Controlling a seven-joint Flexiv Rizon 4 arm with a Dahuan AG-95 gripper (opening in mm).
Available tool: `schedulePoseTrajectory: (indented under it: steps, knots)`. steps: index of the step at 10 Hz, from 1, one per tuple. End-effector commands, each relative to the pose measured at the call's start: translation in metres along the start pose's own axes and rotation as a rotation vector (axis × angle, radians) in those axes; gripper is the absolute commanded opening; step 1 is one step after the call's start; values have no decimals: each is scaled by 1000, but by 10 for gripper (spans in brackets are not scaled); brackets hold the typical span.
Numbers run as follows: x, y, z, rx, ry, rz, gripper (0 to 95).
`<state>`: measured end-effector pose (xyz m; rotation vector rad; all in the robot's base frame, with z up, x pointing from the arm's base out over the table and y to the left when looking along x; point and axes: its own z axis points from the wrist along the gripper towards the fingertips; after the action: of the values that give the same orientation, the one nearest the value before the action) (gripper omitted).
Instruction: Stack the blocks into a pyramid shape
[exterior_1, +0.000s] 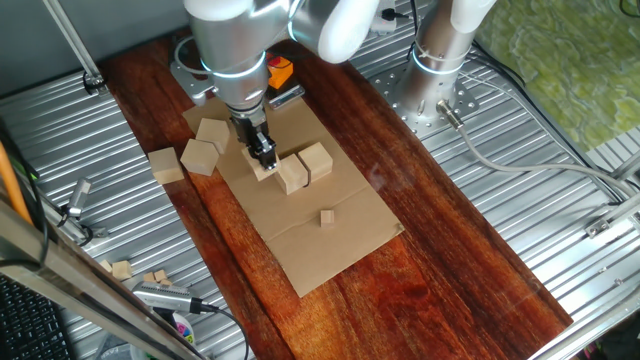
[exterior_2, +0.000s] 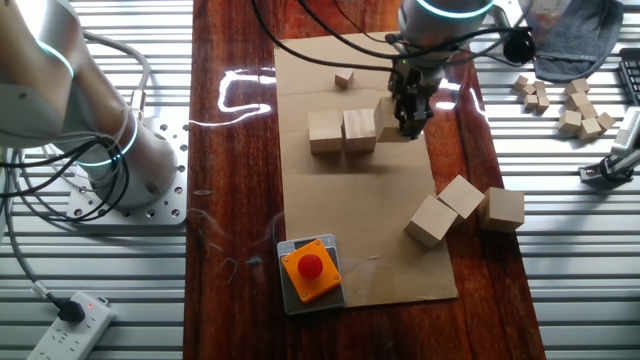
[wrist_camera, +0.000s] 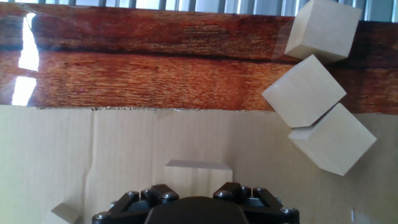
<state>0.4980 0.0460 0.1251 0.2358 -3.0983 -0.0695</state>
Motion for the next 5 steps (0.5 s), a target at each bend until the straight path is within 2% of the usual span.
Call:
schedulePoseTrajectory:
  steps: [1,2,5]
  knots:
    - [0,0,0,-5,-6,-12,0]
    - [0,0,0,-7,-5,-9,0]
    - [-6,20,-2,-4,-3,-4,0]
